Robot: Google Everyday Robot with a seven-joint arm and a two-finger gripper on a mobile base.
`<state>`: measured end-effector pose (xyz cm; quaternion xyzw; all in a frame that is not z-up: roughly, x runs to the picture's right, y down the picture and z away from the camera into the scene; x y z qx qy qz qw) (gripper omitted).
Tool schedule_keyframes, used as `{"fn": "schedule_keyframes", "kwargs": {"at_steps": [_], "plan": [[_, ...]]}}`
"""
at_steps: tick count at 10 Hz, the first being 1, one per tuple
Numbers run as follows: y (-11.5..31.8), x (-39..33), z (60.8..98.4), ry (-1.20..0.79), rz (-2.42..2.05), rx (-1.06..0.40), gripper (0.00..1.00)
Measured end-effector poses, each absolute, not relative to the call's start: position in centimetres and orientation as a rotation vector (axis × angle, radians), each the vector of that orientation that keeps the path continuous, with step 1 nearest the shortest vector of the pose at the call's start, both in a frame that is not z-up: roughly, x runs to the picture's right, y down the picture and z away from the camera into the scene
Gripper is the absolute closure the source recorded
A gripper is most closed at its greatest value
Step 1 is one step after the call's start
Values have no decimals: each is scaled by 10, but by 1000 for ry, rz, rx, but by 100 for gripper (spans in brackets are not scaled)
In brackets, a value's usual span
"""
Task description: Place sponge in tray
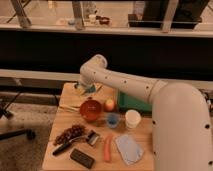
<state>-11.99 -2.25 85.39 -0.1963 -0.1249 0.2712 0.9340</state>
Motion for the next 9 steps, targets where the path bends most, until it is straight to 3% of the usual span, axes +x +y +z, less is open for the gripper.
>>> {"fn": "schedule_keyframes", "kwargs": {"at_steps": [9], "plan": [[-44, -15, 902, -172, 689, -388, 100]]}}
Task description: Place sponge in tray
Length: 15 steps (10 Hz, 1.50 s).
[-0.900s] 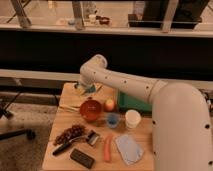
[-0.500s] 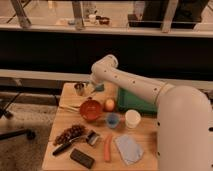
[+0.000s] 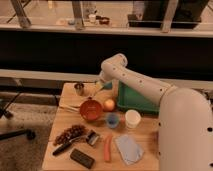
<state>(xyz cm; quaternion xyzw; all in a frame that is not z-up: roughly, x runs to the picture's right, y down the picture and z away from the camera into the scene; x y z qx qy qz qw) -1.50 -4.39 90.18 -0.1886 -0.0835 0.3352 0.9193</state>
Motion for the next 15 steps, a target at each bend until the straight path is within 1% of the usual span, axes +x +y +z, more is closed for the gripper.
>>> {"fn": "schedule_keyframes", "kwargs": {"at_steps": [6, 12, 15], "plan": [[-44, 50, 925, -121, 780, -390, 100], [-41, 111, 932, -84, 865, -394, 100], [-35, 128, 934, -61, 883, -399, 100]]}}
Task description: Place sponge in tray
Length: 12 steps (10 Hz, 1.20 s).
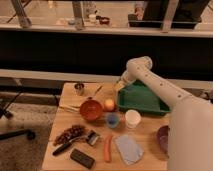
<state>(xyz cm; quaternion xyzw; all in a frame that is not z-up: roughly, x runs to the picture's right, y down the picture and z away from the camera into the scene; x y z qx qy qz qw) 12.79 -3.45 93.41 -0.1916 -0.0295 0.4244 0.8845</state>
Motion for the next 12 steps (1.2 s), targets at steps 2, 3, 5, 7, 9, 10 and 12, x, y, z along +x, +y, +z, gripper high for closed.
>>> {"fn": "schedule_keyframes", "kwargs": {"at_steps": [2, 3, 5, 7, 9, 10, 12], "plan": [[-26, 137, 938, -41, 888, -405, 100], [-22, 141, 940, -33, 889, -408, 100], [-15, 147, 944, -21, 901, -415, 100], [-6, 161, 949, 9, 893, -418, 100], [-9, 157, 949, 1, 893, -416, 100], [-7, 162, 952, 7, 900, -416, 100], [-2, 182, 956, 18, 905, -418, 100]]}}
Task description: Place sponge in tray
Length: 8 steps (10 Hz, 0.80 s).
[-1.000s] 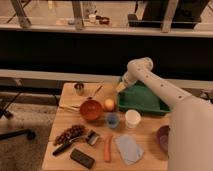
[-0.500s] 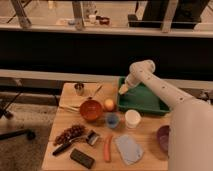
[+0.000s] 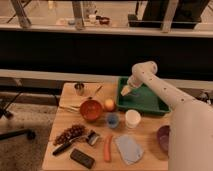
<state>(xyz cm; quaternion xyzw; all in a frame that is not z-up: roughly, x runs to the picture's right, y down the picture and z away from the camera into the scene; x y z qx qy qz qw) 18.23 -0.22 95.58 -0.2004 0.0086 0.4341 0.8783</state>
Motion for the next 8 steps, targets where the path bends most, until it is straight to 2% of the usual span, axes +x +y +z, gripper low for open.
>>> {"fn": "schedule_keyframes", "kwargs": {"at_steps": [3, 8], "plan": [[7, 179, 966, 29, 901, -434, 98], [13, 172, 967, 6, 874, -458, 50]]}}
